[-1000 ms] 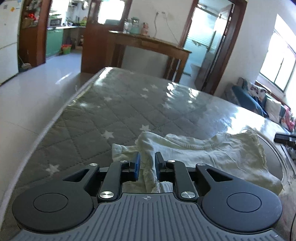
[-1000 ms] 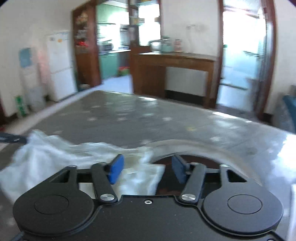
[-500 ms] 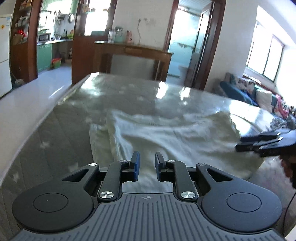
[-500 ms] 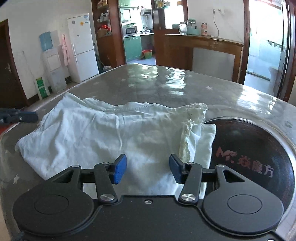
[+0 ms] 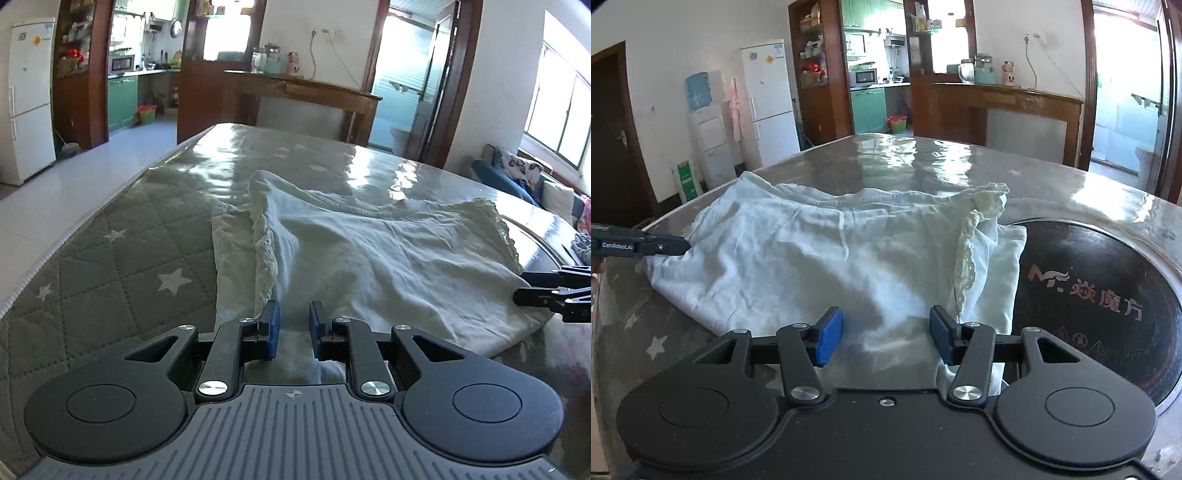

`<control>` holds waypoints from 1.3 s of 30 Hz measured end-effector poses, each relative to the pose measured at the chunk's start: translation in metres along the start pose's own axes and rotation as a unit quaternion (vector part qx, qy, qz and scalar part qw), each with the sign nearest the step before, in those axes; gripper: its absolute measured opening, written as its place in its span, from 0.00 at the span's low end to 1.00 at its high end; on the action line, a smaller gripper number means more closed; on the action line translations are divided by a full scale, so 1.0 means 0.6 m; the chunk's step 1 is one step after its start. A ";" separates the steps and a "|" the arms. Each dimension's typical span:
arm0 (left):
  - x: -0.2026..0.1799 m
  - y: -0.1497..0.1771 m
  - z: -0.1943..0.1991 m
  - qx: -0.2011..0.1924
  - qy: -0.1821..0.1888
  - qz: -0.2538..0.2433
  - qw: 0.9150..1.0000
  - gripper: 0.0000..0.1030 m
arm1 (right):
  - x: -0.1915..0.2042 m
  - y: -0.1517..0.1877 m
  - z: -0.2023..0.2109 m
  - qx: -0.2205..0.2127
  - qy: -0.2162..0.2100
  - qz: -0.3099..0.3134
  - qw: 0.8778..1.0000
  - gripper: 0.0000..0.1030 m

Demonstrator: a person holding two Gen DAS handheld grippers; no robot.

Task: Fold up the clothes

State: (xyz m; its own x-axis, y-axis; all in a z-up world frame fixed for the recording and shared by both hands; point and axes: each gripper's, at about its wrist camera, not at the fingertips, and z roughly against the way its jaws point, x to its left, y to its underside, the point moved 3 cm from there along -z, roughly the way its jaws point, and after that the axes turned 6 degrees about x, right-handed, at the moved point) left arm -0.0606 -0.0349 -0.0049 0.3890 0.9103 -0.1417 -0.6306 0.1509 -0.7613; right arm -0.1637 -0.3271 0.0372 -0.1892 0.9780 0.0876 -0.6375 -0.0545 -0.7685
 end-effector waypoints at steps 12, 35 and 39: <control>-0.005 0.011 -0.003 -0.038 -0.010 0.008 0.999 0.22 | 0.013 0.001 0.000 0.003 0.011 0.019 1.000 0.58; -0.017 0.008 0.003 -0.041 -0.005 0.015 0.999 0.23 | 0.023 0.004 -0.001 0.009 0.006 0.032 0.999 0.68; -0.021 0.008 0.003 -0.042 -0.004 0.017 0.999 0.23 | 0.027 0.005 -0.003 0.009 0.005 0.033 0.999 0.70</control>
State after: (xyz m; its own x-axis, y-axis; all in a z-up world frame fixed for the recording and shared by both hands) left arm -0.0699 -0.0450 -0.0057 0.3629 0.9174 -0.1633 -0.5849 0.0878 -0.8063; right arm -0.1669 -0.3110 0.0352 -0.2228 0.9744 0.0307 -0.6379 -0.1218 -0.7604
